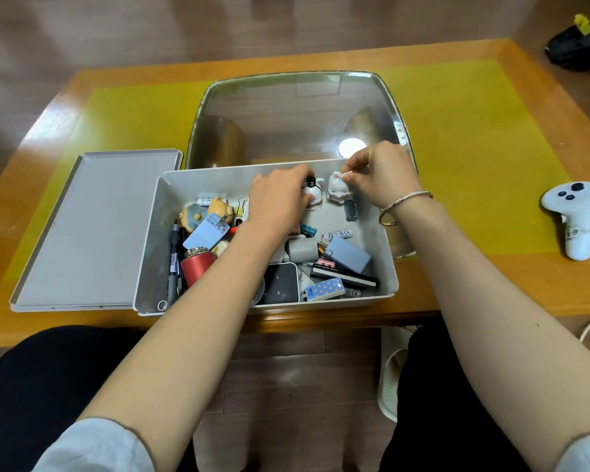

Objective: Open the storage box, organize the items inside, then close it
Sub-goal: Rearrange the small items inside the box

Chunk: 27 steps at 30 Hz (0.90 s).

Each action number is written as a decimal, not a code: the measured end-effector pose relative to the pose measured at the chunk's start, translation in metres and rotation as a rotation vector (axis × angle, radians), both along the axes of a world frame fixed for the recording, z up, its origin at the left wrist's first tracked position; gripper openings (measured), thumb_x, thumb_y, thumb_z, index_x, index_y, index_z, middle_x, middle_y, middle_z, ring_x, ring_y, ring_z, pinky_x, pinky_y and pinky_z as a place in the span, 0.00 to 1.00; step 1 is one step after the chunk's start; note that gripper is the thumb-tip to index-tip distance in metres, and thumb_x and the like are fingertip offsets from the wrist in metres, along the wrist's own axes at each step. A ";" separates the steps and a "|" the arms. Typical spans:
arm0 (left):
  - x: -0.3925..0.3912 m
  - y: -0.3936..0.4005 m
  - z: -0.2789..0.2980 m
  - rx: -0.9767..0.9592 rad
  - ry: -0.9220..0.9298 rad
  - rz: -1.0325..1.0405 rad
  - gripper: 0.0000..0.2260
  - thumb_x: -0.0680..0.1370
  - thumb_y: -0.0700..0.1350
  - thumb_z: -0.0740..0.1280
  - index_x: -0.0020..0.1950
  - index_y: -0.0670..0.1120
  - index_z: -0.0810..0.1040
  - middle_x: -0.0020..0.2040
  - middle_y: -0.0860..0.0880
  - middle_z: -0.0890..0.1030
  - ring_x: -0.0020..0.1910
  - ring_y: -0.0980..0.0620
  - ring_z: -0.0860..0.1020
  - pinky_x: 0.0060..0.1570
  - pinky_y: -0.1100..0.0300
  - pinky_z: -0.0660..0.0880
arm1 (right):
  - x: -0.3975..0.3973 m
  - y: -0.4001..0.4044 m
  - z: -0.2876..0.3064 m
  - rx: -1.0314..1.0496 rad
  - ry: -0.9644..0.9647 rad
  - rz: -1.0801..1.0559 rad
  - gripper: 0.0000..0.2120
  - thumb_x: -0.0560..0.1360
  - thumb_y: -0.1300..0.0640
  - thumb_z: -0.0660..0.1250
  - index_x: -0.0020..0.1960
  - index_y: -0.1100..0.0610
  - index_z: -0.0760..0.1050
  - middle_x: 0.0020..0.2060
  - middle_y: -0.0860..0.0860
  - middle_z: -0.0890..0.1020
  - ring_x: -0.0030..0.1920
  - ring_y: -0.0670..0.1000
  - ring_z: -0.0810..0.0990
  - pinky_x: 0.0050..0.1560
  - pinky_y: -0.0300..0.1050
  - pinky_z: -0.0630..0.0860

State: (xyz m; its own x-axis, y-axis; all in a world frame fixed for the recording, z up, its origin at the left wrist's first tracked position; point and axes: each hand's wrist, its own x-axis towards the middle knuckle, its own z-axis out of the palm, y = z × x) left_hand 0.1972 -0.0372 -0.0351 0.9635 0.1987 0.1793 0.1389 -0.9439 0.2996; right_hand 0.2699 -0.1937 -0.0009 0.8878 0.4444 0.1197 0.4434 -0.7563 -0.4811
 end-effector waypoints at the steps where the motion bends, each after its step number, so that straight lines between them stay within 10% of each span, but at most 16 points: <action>1: 0.000 0.000 0.000 0.004 0.002 0.000 0.14 0.76 0.49 0.68 0.61 0.52 0.75 0.54 0.49 0.82 0.58 0.44 0.76 0.51 0.53 0.67 | -0.001 0.001 0.000 -0.010 -0.005 0.016 0.03 0.71 0.54 0.72 0.43 0.51 0.84 0.37 0.50 0.84 0.41 0.50 0.80 0.51 0.44 0.76; 7: -0.001 0.000 0.000 -0.008 -0.052 0.003 0.11 0.77 0.47 0.67 0.59 0.49 0.74 0.51 0.48 0.82 0.53 0.43 0.77 0.44 0.55 0.66 | 0.002 0.008 -0.006 -0.174 -0.126 0.018 0.07 0.74 0.54 0.68 0.50 0.48 0.82 0.46 0.51 0.83 0.58 0.54 0.72 0.59 0.49 0.63; 27: 0.008 -0.009 -0.004 -0.064 -0.038 -0.028 0.10 0.76 0.43 0.68 0.56 0.46 0.76 0.49 0.42 0.81 0.49 0.38 0.77 0.43 0.51 0.72 | 0.001 0.010 -0.013 -0.315 -0.204 -0.064 0.09 0.70 0.49 0.72 0.50 0.45 0.81 0.46 0.50 0.83 0.58 0.55 0.71 0.58 0.51 0.61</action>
